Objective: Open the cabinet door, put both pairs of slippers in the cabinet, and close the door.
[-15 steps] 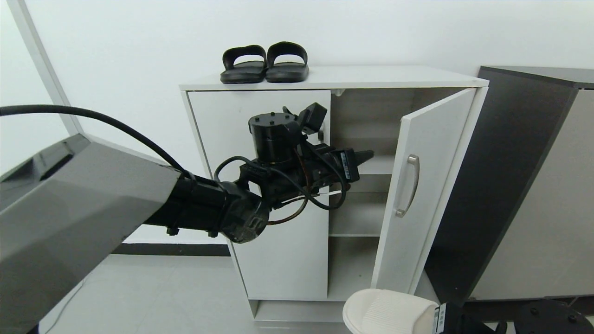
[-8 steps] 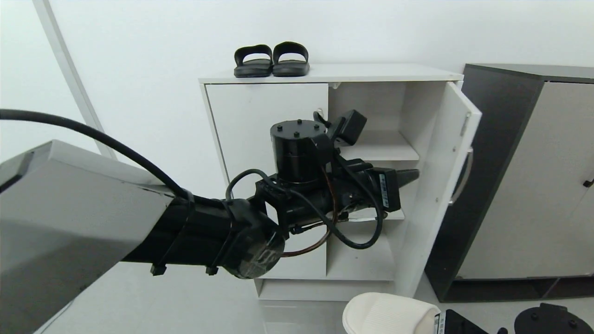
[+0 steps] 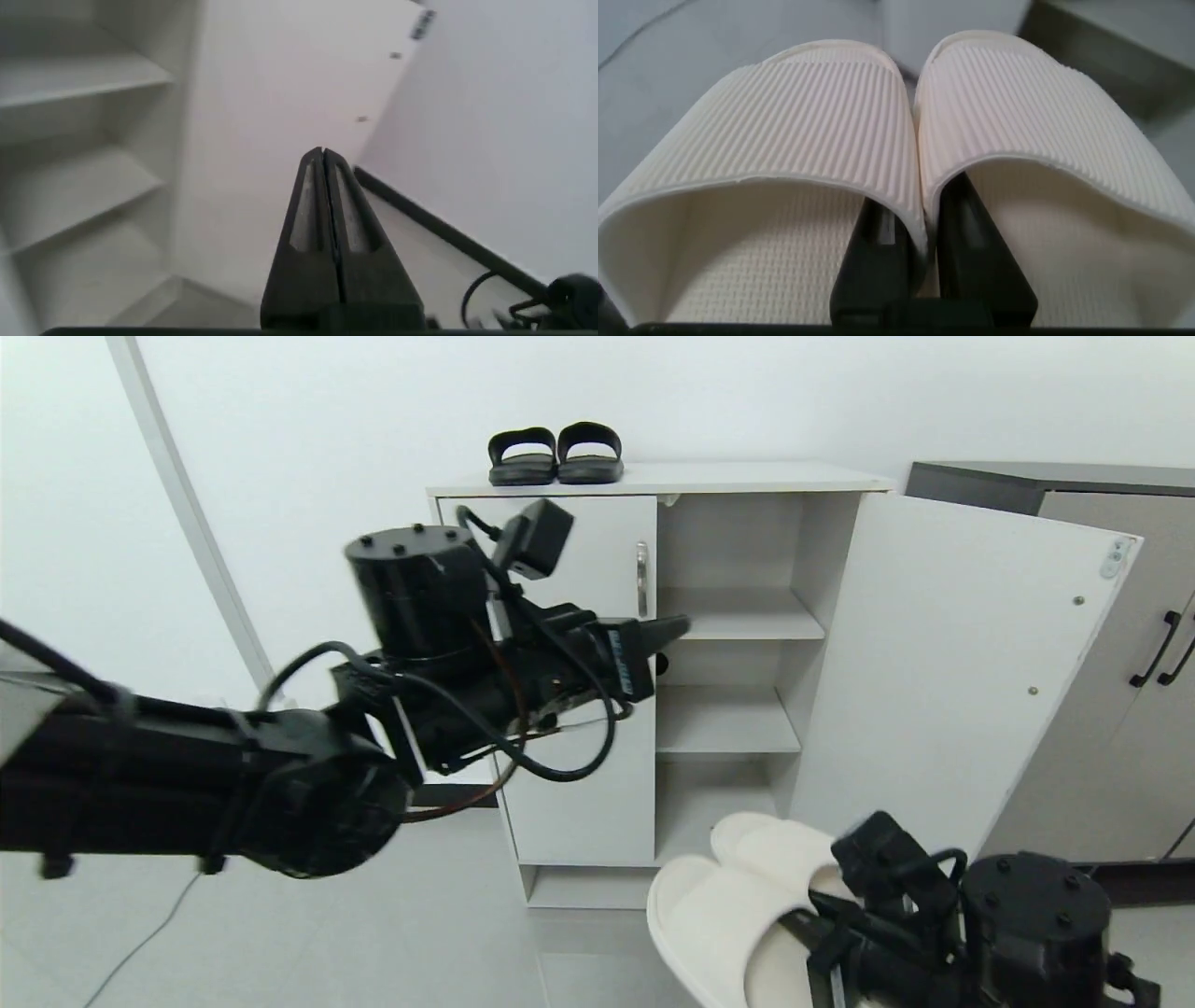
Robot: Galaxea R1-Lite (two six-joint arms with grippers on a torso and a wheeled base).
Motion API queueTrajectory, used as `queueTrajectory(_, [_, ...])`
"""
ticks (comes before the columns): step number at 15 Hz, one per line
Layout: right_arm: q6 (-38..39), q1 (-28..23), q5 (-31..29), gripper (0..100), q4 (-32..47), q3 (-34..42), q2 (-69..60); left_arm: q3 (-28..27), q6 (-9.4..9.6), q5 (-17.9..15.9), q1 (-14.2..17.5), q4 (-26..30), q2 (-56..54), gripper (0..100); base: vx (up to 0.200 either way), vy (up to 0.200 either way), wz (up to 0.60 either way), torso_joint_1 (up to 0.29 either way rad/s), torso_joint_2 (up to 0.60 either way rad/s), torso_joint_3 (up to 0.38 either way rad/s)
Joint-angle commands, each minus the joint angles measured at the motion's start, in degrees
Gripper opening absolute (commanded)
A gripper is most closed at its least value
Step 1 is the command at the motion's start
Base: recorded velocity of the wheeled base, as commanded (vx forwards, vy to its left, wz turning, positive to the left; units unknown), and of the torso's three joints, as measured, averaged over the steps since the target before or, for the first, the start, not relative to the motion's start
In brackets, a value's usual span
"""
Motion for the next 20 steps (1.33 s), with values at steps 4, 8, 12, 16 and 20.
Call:
queueTrajectory(4, [3.0,-4.0,-16.4,0,1.2,-16.5,11.1,18.0,8.97,21.2,10.6,35.1,-49.2,0,0.000,0.000,0.00,0.000,0.00,0.000])
queueTrajectory(8, [3.0,-5.6,-19.6,0,1.4,-18.2,14.0,30.9,16.09,36.2,20.8,48.4,-74.1,0,0.000,0.000,0.00,0.000,0.00,0.000])
queueTrajectory(12, [3.1,-5.8,-19.7,0,1.3,-18.2,14.3,47.6,16.62,33.6,39.6,49.9,-91.7,0,0.000,0.000,0.00,0.000,0.00,0.000])
queueTrajectory(16, [3.1,-5.8,-19.6,0,1.3,-18.1,14.3,59.9,18.37,25.5,39.9,44.4,-97.1,0,0.000,0.000,0.00,0.000,0.00,0.000])
queueTrajectory(20, [3.1,-5.6,-19.6,0,1.1,-17.7,14.9,59.9,21.45,15.0,39.9,47.2,-97.0,0,0.000,0.000,0.00,0.000,0.00,0.000])
